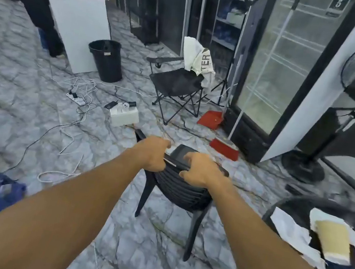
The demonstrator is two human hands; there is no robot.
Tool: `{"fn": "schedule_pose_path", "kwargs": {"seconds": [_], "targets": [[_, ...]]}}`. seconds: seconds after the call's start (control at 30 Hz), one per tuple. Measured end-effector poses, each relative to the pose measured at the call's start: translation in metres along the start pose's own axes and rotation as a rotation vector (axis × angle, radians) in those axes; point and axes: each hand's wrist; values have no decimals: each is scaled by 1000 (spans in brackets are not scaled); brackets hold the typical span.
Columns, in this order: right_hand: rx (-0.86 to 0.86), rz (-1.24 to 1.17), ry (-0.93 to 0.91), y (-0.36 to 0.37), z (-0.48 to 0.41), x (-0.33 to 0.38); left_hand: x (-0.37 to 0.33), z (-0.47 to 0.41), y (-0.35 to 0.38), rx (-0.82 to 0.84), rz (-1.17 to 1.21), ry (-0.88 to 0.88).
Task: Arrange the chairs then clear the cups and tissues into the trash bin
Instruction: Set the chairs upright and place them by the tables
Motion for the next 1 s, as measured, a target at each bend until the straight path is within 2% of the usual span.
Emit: {"fn": "schedule_pose_path", "kwargs": {"seconds": [0.17, 0.27, 0.4, 0.53, 0.7, 0.87, 1.0], "targets": [[166, 56, 90, 29, -64, -26, 26, -64, 27, 98, -195, 78], [197, 58, 97, 45, -82, -34, 37, -82, 41, 136, -316, 145], [115, 132, 76, 60, -96, -40, 41, -99, 51, 160, -317, 180], [51, 138, 32, 59, -91, -43, 42, -101, 55, 116, -317, 182], [-25, 102, 28, 36, -64, -40, 33, -86, 39, 49, -299, 270], [-104, 53, 53, 7, -15, -19, 13, -44, 0, -22, -300, 360], [-159, -20, 75, 19, 55, 7, 0, 26, -13, -116, -345, 435]]}}
Point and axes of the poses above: each hand's wrist, its own z-axis away from the middle knuckle, its own y-axis out of the palm, x = y × z, and after that the axes turned 9 degrees about -z, right-handed
